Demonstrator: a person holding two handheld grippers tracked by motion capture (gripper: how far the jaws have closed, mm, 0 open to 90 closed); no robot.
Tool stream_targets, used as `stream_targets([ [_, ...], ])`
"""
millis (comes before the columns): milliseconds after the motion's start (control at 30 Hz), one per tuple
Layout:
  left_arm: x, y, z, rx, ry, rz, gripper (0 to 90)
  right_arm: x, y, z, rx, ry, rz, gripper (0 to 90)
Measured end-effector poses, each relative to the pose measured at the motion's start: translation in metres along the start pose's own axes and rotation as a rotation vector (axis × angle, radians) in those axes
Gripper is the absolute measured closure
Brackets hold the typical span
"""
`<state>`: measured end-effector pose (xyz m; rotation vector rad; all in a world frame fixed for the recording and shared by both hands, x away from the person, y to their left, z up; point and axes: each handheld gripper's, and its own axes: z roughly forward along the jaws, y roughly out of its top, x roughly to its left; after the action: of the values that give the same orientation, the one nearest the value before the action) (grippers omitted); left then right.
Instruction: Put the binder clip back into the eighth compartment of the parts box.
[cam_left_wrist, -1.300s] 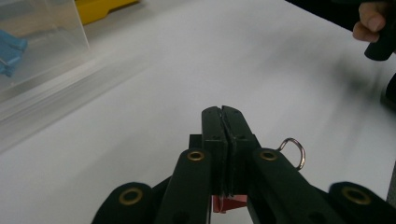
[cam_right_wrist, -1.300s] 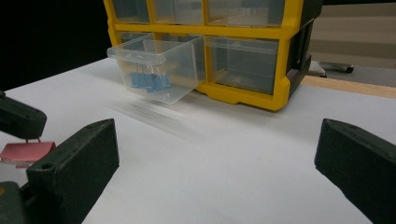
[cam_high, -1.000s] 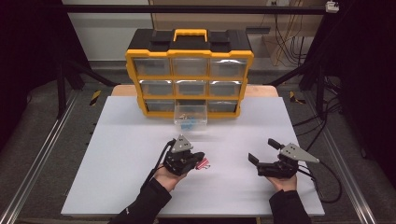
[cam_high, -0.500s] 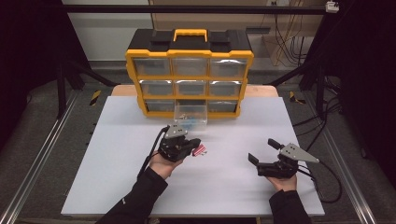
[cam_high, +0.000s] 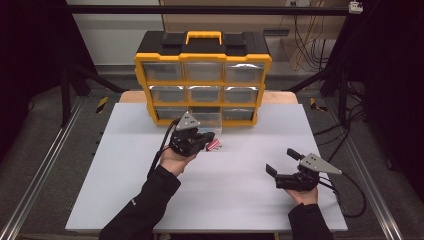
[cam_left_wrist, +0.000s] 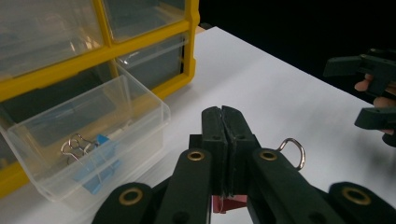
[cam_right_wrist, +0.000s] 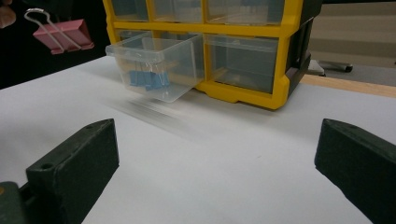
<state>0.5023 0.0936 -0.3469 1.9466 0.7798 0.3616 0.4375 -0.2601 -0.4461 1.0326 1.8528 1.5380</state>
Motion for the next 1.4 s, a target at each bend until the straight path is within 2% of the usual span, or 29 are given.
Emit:
stream_targets([
  [267, 0.007, 0.018, 0.004, -0.023, 0.016, -0.006, 88.1, 0.0, 0.0, 0.0, -0.003, 0.005, -0.004, 0.3],
  [500, 0.014, 0.034, 0.007, -0.034, 0.05, 0.014, 88.0, 0.0, 0.0, 0.0, -0.004, 0.004, -0.003, 0.3],
  [633, 0.022, 0.039, 0.012, -0.03, 0.07, 0.012, 88.1, 0.0, 0.0, 0.0, 0.0, 0.005, -0.002, 0.3],
  [900, 0.038, 0.043, 0.025, -0.035, 0.094, -0.018, 88.1, 0.0, 0.0, 0.0, 0.006, 0.004, 0.003, 0.3],
  [1033, 0.043, 0.044, 0.031, -0.03, 0.112, -0.004, 88.1, 0.0, -0.001, 0.001, 0.006, 0.003, -0.003, 0.3],
  [1233, 0.052, 0.043, 0.042, -0.039, 0.121, -0.012, 88.0, 0.0, -0.001, 0.001, 0.005, 0.004, -0.007, 0.3],
  [1400, 0.057, 0.04, 0.051, -0.023, 0.127, -0.005, 88.0, 0.0, -0.001, 0.0, 0.006, 0.002, -0.004, 0.3],
])
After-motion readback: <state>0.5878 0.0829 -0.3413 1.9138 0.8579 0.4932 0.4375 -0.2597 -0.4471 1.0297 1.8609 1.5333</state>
